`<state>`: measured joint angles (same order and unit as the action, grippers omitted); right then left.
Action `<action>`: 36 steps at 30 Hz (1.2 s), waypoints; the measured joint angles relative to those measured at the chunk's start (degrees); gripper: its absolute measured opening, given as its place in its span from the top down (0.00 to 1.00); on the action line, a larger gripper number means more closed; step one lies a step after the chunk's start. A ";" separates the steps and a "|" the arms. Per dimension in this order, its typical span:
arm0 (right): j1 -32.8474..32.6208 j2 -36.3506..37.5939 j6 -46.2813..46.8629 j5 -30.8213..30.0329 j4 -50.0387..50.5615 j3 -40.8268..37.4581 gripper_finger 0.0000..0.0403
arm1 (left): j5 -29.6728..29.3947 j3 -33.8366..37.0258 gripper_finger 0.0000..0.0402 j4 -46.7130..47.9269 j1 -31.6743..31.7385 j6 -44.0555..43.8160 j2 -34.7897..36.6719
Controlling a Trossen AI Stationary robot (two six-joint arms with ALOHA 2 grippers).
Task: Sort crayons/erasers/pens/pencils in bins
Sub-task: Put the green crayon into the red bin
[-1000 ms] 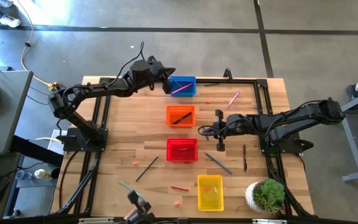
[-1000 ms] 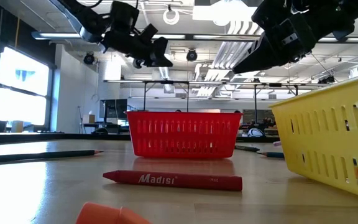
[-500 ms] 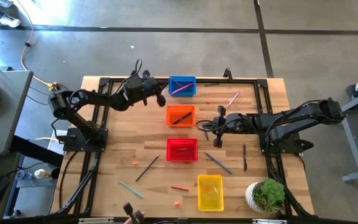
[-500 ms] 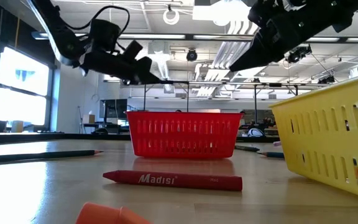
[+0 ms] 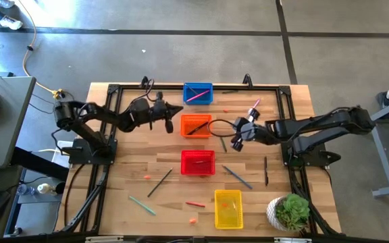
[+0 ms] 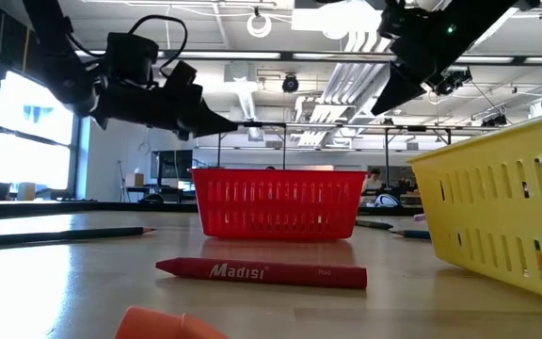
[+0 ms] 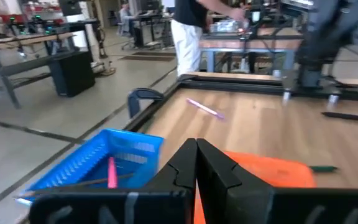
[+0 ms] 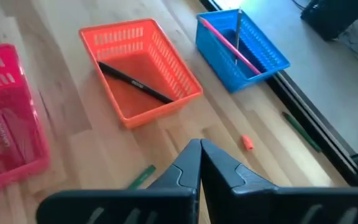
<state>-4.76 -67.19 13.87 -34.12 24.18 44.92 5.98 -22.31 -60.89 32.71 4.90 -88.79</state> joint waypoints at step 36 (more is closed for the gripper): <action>-0.38 -14.39 30.71 7.62 -6.12 -4.86 0.63 | 2.40 16.62 1.00 -22.37 -6.04 -1.77 0.02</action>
<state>-5.13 -81.58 44.58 -26.50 18.06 40.06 8.38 -5.69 -83.25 26.67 3.12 -88.77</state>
